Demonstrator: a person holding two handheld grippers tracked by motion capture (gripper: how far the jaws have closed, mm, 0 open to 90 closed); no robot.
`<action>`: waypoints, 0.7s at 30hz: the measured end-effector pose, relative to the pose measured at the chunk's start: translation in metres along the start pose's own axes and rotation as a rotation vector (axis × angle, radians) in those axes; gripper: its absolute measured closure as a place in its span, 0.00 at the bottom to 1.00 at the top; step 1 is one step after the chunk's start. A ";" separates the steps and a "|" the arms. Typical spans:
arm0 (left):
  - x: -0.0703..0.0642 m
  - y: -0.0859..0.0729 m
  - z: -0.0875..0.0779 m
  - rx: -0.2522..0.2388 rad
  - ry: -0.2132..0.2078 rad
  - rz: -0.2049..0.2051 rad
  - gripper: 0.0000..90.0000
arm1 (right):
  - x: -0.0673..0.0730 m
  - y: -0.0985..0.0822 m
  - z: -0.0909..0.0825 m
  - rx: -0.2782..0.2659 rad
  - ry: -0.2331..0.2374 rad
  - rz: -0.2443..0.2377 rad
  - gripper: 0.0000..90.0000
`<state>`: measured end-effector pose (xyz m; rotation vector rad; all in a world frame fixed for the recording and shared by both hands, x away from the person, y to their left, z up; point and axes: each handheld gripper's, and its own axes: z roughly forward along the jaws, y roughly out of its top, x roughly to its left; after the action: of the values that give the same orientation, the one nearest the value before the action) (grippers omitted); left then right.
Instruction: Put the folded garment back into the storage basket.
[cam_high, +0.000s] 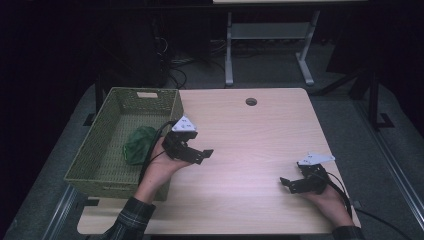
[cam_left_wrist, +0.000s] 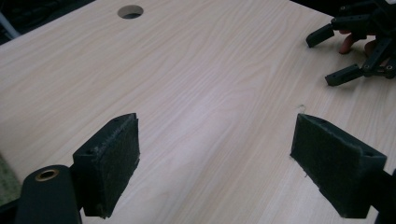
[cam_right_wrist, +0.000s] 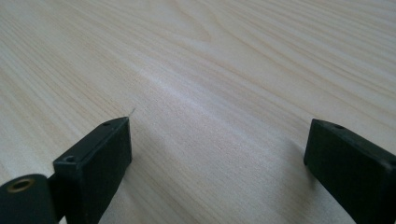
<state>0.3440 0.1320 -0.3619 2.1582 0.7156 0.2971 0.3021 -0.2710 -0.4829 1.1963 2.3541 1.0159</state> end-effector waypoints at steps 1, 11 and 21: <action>-0.002 -0.001 0.003 0.000 -0.004 0.001 0.16 | 0.000 0.000 0.000 0.000 0.000 0.000 0.08; -0.017 -0.010 0.030 0.026 -0.015 0.011 0.16 | 0.000 0.000 0.000 0.000 0.000 0.000 0.08; -0.020 -0.031 0.054 0.048 0.011 0.000 0.16 | 0.000 0.000 0.000 0.000 -0.001 -0.002 0.08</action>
<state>0.3395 0.1008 -0.4193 2.2032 0.7364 0.2949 0.3021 -0.2711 -0.4829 1.1940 2.3537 1.0144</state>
